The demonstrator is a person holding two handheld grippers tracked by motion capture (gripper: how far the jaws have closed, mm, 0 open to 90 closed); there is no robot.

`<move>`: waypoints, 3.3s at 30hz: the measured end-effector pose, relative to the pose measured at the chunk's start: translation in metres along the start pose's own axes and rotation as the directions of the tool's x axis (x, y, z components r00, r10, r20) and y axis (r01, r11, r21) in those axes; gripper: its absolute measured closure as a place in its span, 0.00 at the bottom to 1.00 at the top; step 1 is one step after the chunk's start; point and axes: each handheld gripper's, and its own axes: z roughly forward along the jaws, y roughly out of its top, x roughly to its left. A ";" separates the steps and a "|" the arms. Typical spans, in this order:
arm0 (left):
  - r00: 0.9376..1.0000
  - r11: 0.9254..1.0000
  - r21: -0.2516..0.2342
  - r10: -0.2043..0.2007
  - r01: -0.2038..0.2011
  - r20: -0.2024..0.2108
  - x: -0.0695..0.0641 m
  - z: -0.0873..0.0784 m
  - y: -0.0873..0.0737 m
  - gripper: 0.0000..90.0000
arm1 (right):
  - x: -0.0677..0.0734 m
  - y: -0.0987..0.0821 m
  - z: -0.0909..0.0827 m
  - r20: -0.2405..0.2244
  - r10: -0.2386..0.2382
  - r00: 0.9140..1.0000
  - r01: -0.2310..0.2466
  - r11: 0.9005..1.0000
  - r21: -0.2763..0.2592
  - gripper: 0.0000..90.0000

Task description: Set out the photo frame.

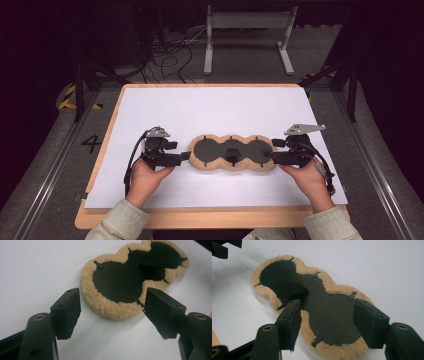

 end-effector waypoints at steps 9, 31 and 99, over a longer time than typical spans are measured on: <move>0.999 0.998 0.034 -0.050 0.050 -0.011 0.010 0.020 0.009 0.32 | -0.014 -0.004 0.009 0.043 0.056 0.997 -0.058 0.997 0.051 0.30; 0.989 0.977 0.151 -0.147 0.148 -0.022 0.023 0.052 -0.002 0.25 | -0.041 -0.024 0.038 0.052 0.235 0.971 -0.240 0.964 0.117 0.22; 0.985 0.980 0.100 -0.167 0.171 -0.044 -0.005 0.045 0.004 0.36 | -0.029 -0.021 0.036 0.115 0.310 0.944 -0.327 0.927 0.183 0.48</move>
